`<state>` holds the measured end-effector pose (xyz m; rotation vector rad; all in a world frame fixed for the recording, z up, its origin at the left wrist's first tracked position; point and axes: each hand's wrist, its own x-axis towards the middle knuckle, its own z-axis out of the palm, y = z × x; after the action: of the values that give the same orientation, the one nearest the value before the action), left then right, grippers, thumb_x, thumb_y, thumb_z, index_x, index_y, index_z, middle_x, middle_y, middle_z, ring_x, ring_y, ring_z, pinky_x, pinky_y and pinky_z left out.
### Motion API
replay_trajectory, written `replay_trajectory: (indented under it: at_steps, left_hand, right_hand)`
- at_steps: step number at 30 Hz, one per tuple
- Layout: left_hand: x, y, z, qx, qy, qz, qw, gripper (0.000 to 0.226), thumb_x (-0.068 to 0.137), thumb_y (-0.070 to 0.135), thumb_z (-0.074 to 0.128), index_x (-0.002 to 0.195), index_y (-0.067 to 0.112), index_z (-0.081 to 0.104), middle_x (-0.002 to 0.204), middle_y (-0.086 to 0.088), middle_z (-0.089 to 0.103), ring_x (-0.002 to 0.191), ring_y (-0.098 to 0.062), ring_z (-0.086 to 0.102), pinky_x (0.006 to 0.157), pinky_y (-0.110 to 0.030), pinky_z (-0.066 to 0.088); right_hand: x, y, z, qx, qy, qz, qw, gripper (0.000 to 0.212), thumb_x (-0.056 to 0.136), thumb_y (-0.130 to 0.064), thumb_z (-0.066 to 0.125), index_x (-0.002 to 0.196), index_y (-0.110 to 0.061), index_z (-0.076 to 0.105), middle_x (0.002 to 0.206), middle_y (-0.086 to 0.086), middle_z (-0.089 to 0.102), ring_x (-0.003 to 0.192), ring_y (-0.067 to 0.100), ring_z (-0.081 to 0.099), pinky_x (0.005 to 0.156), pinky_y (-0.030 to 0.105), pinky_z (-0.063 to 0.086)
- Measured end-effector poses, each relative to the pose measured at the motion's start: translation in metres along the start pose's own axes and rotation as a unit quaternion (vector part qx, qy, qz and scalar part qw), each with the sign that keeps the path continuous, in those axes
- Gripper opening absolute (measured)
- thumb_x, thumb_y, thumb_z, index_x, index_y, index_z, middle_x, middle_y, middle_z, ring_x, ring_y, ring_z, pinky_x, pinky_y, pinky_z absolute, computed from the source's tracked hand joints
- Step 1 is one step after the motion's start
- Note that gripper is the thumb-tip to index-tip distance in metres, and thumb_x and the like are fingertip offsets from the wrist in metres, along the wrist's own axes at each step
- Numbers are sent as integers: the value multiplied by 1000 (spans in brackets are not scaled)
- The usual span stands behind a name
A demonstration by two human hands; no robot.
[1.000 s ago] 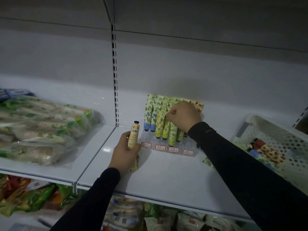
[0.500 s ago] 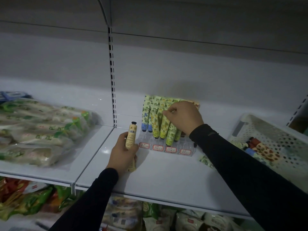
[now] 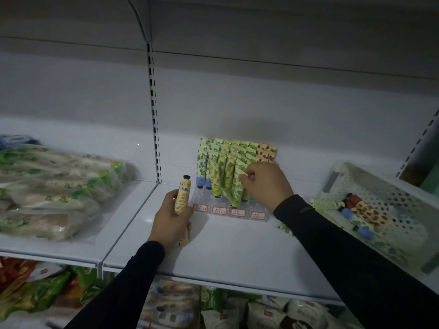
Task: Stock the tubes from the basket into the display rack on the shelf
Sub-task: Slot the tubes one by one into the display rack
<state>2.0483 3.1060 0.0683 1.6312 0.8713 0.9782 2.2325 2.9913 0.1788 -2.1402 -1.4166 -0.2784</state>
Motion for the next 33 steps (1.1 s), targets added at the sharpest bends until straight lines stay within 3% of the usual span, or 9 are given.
replay_trajectory:
  at_steps: [6,11,17,20,24,28,33]
  left_hand:
    - [0,-2,0,15,-2,3,1000,34,92,17,62,119,35,50,84,-5,68,65,-22,66,60,-33,51]
    - [0,-1,0,22,0,5,1000,32,92,17,62,116,36,51,83,-3,68,63,-19,66,58,-27,48]
    - [3,-5,0,23,-3,6,1000,33,92,18,62,116,35,51,83,-5,68,65,-23,66,61,-32,50]
    - [3,-5,0,27,-5,7,1000,33,92,19,63,117,35,50,85,-5,68,68,-24,66,62,-32,50]
    - [3,-6,0,28,-3,7,1000,34,92,18,63,119,34,50,87,-5,68,68,-24,66,62,-31,50]
    - [4,-6,0,25,-5,6,1000,33,92,17,62,118,34,51,86,-5,68,68,-23,65,61,-31,49]
    - [8,-12,0,26,-3,1,1000,33,90,21,64,115,38,52,85,-3,68,72,-28,66,66,-40,55]
  right_hand:
    - [0,8,-5,10,17,-4,1000,29,92,-22,57,74,-3,69,72,10,69,70,24,63,68,36,53]
    - [2,11,-18,10,34,-18,999,36,94,-27,57,66,-7,66,63,6,65,64,22,61,65,30,47]
    - [2,19,-23,-14,32,-13,999,32,93,-27,57,73,-6,72,72,6,71,70,19,64,65,24,43]
    - [1,19,-17,-20,38,-17,999,34,92,-26,57,68,-6,68,65,7,68,65,22,62,64,29,47]
    - [3,18,-18,-29,33,-33,998,31,93,-25,56,75,-5,72,71,8,70,68,22,63,69,34,51]
    - [3,20,-17,-34,22,-37,999,30,94,-25,57,77,-5,72,74,7,70,70,21,63,68,31,47]
    - [0,23,-13,-34,13,-38,999,27,94,-26,59,82,-8,75,79,3,72,71,16,61,63,20,31]
